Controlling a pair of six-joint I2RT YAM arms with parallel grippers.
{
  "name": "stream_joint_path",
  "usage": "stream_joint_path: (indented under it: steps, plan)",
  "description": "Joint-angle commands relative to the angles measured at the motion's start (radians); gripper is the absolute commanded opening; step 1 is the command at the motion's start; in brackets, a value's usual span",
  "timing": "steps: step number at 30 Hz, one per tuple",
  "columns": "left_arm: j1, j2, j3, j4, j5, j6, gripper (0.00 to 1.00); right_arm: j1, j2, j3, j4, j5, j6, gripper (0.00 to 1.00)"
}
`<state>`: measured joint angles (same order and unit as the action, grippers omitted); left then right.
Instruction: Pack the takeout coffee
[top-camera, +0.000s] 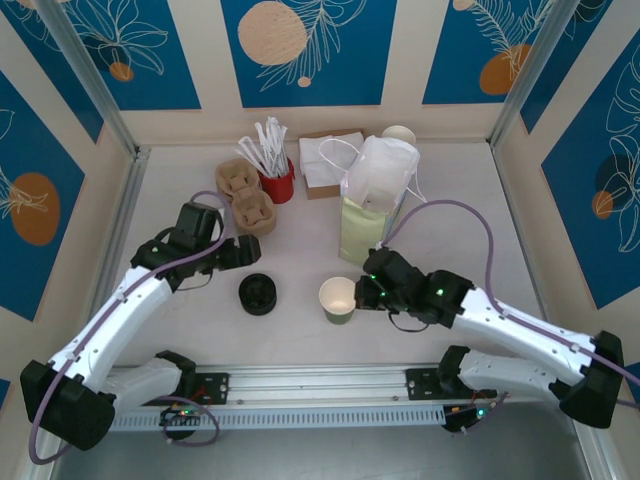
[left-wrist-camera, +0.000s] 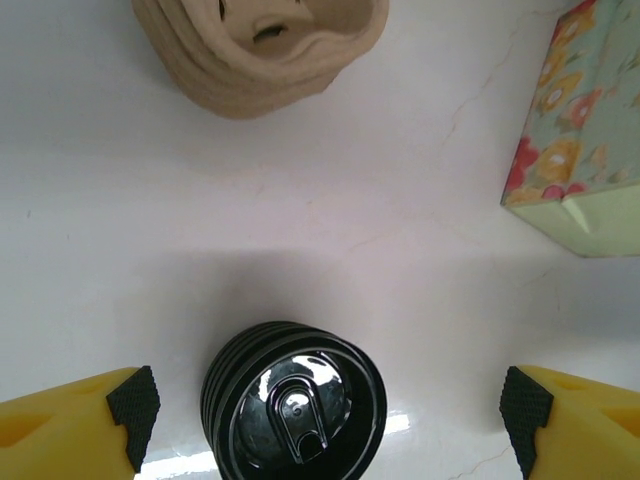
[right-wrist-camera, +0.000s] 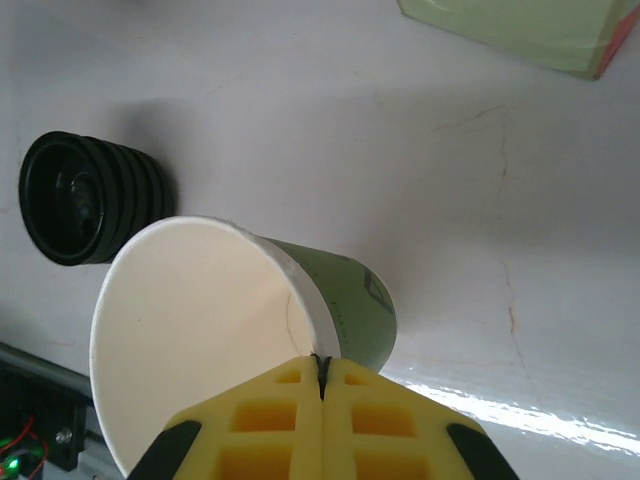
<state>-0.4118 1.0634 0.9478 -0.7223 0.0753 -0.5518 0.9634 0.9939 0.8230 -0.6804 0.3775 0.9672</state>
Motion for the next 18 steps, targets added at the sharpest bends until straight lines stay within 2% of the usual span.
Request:
stream_joint_path:
  steps: [1,6,18]
  plan:
    - [-0.015,-0.002,-0.035,-0.002,0.015,-0.016,0.89,0.021,0.055,0.047,0.088,0.077,0.031,0.00]
    - [-0.023,-0.001,-0.074,0.000,0.024,-0.025,0.86,0.021,0.168,0.087,0.173,0.046,-0.028,0.00]
    - [-0.030,-0.011,-0.142,-0.024,0.004,-0.022,0.77,-0.012,0.366,0.191,0.216,0.018,-0.060,0.00]
